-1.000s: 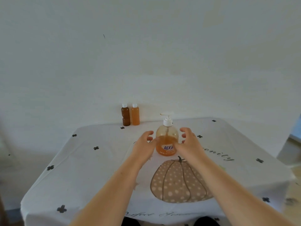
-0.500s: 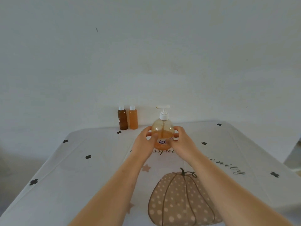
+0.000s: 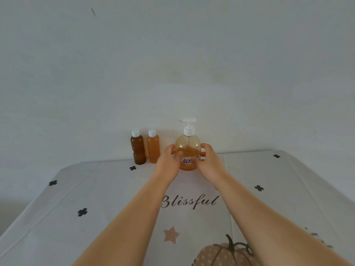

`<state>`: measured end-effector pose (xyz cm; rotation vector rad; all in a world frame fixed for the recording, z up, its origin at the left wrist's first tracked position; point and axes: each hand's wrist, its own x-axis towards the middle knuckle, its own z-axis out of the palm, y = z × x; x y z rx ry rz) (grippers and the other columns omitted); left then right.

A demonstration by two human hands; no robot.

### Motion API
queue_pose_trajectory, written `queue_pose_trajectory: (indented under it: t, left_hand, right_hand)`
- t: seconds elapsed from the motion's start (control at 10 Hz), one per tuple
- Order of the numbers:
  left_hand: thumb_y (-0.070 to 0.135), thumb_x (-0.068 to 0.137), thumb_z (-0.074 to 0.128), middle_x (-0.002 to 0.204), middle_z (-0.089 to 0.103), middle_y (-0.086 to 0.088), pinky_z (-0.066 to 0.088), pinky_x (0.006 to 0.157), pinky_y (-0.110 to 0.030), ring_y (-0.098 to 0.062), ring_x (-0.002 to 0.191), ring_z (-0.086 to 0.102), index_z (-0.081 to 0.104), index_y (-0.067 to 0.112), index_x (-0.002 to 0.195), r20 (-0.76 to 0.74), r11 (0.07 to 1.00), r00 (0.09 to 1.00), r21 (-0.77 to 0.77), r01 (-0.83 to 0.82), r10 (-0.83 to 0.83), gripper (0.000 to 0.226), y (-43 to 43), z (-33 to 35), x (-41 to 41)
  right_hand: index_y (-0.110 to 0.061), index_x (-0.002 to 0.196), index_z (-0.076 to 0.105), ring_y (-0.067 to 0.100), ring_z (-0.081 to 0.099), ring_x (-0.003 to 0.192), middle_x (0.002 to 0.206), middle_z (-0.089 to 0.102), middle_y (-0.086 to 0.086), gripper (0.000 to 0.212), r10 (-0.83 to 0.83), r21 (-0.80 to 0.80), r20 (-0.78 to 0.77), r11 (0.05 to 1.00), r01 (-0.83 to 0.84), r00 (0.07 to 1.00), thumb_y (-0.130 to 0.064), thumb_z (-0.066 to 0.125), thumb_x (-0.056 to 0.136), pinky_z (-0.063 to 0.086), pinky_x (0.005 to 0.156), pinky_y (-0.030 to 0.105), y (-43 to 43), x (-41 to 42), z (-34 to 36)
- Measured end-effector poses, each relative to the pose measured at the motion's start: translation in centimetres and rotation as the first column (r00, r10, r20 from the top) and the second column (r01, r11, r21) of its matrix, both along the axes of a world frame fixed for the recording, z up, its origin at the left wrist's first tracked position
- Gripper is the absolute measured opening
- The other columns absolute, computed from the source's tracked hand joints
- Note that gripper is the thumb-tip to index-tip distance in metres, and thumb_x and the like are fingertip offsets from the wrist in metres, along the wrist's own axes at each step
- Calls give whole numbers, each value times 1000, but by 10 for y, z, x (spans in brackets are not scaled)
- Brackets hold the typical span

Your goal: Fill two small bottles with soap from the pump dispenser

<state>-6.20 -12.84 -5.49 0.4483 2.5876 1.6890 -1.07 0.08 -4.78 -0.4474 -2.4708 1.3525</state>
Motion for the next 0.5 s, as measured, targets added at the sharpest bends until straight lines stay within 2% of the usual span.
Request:
queue_pose_trajectory:
  t: [0.1,0.3,0.4,0.5]
  left_hand:
    - [28,104,47,143,53,-4,43,99,-34,-21,128,52,41,16,147,-22,1000,1000,9,0,0,44,2,-3,-7]
    - [25,104,48,140,56,-2,45,97,-33,-18,122,55,43,19,145,-34,1000,999,16,12,-11,42,2,-9,-8]
    - [24,105,46,136,56,-1,39,88,-28,-16,118,54,43,18,143,-27,998,998,-27,51,-51,39,2,-5,-2]
    - [28,104,45,136,56,-5,39,86,-30,-18,115,54,41,16,141,-37,990,998,-135,44,-49,39,1,-4,8]
  right_hand:
    - [-20,149,38,12,53,100,130,61,2,54,-2,7,-2,1000,2,1000,-9,56,99,42,77,25,2,-9,-2]
    - [-20,148,39,12,56,98,127,61,1,59,-15,-5,-18,1000,15,1000,-3,57,95,43,67,21,3,-12,-10]
    - [-20,149,37,14,54,96,134,59,5,58,-8,6,-1,1000,8,1000,-6,56,96,39,62,18,0,-10,-7]
    - [-20,158,24,23,57,111,146,49,8,68,-50,-20,37,999,51,998,-13,57,99,42,70,24,-1,1,3]
